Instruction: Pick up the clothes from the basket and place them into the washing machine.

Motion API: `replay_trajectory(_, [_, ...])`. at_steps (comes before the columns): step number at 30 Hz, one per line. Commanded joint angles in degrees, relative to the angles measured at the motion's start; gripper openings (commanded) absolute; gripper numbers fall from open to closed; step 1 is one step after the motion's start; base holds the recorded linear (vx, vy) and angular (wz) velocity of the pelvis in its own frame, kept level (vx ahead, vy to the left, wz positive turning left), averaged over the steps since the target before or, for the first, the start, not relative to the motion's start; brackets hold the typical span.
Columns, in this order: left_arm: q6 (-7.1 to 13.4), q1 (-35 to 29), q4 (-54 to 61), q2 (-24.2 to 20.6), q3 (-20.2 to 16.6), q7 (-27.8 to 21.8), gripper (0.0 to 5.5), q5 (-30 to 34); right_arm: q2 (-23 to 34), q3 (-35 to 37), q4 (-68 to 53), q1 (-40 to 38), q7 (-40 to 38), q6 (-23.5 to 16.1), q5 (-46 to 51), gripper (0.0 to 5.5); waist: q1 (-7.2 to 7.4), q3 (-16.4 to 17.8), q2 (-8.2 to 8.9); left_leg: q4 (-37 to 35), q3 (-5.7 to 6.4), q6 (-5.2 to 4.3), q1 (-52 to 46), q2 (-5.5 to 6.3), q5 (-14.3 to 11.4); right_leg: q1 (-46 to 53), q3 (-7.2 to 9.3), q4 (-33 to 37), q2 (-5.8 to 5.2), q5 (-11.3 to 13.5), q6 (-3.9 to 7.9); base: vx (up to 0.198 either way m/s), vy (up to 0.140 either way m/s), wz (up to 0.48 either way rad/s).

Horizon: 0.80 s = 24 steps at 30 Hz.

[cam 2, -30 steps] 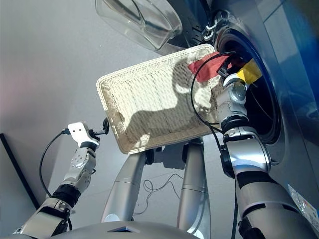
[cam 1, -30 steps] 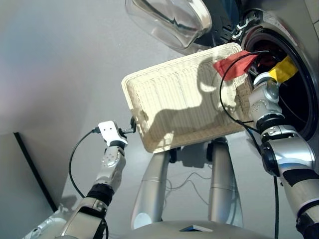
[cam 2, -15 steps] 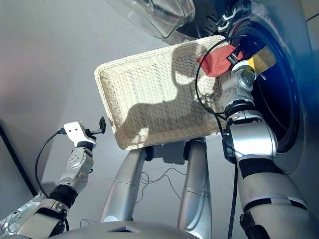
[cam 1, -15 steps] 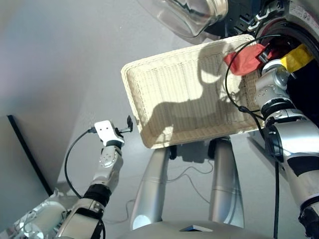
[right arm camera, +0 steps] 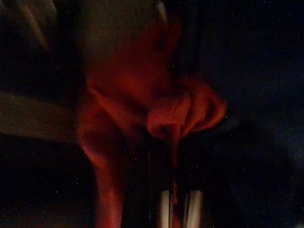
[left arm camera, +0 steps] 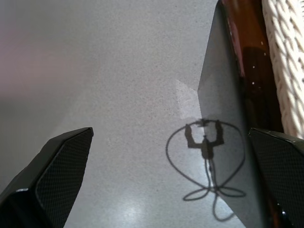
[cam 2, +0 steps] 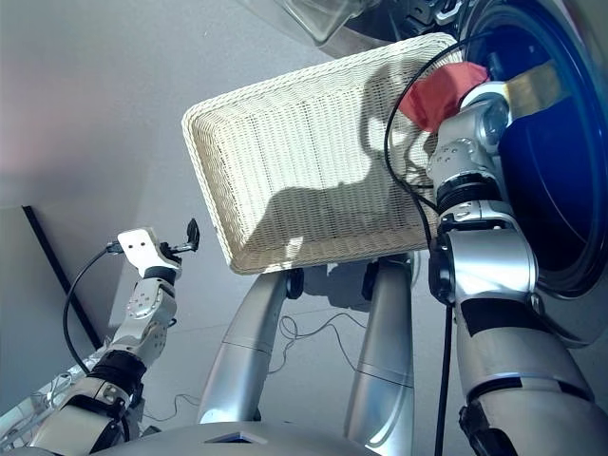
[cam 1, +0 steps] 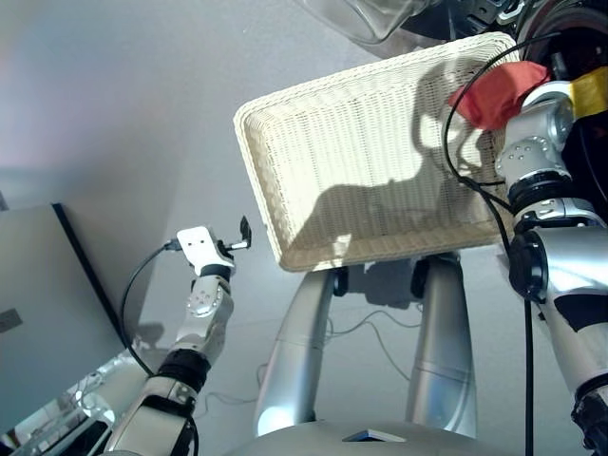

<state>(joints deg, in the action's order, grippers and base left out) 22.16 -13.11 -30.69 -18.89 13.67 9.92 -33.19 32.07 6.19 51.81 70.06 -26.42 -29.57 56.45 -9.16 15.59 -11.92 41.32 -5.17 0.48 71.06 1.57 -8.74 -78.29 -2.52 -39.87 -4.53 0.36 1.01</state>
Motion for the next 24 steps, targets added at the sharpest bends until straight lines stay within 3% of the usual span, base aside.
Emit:
replay_trajectory(1, [2.99, 1.06, -1.25, -0.53, -3.73, 1.77, 5.5, -0.56, 7.46, 3.53, -12.42, -1.73, -5.98, -15.28, -5.48, 0.0, 2.35, -2.22, -2.44, -3.04, 0.28, 2.03, -2.51, 1.76, -0.08, 4.12, 3.37, -1.86, 2.01, -4.44, -0.33, 0.0, 0.0, 0.0])
replay_trajectory(4, [3.31, 1.62, -1.31, -0.67, -2.6, 1.28, 5.5, 0.11, 7.6, 7.02, -10.34, -3.79, -9.36, -15.68, -7.72, 0.0, 2.41, -2.86, -2.48, -2.79, 0.26, 2.43, -2.71, 2.19, -0.34, 4.24, 3.15, -2.14, 2.06, -4.63, -0.25, 0.0, 0.0, 0.0])
replay_trajectory(6, [3.5, 1.62, -1.54, -0.85, -1.81, 0.91, 5.5, 0.52, 7.32, 5.51, -6.74, -4.9, -8.02, -13.12, -7.44, 0.0, 2.26, -3.08, -2.3, -2.43, 0.22, 2.5, -2.66, 2.08, -0.44, 4.35, 3.09, -2.16, 1.94, -4.54, -0.39, 0.0, 0.0, 0.0])
replay_trajectory(7, [3.4, 1.72, -1.78, -0.94, -1.4, 0.73, 5.5, 0.62, 6.75, 4.47, -3.43, -5.34, -6.92, -11.01, -6.75, 5.5, 2.13, -3.15, -2.27, -2.29, 0.25, 2.51, -2.61, 1.94, -0.46, 4.46, 3.12, -2.09, 1.87, -4.43, -0.48, 0.0, 0.0, 0.0])
replay_trajectory(8, [3.35, 1.44, -2.09, -1.68, -1.58, 0.81, 5.5, 0.57, 6.54, 1.85, 0.93, -5.48, -4.95, -7.68, -6.18, 5.5, 1.81, -3.2, -2.02, -2.08, 0.26, 2.44, -2.53, 1.78, -0.38, 4.49, 3.22, -1.94, 1.83, -4.16, -0.58, 0.0, 0.0, 0.0])
replay_trajectory(13, [2.86, 1.5, -1.47, -2.45, -2.38, 0.11, 5.5, 0.29, 1.58, -6.1, 9.71, -6.73, 4.76, 0.61, -3.23, 5.5, 1.8, -2.95, -1.48, -2.33, 0.3, 2.14, -2.46, 1.11, 0.06, 5.2, 3.69, -0.89, 1.69, -3.4, -1.02, 0.0, 0.0, 0.0])
replay_trajectory(16, [2.26, 2.18, -0.95, -3.09, -3.29, -0.57, 5.5, 0.43, -1.79, -9.37, 11.3, -8.73, 8.31, 3.63, -3.77, 5.5, 1.77, -3.02, -0.84, -2.11, 0.61, 2.02, -2.16, 1.03, 0.31, 5.76, 4.33, -0.32, 1.58, -3.2, -1.24, -0.008, -0.035, 0.014])
replay_trajectory(24, [1.43, 3.45, -3.28, -2.47, -5.65, -2.84, 5.5, -0.73, -7.56, -15.78, 8.15, -16.16, 15.29, 7.25, -8.01, 5.5, 2.2, -3.96, 2.45, -4.05, 1.73, 1.63, -3.5, 0.42, 1.47, 8.92, 6.11, 2.87, 1.22, -2.21, -1.33, -0.001, -0.006, 0.01])
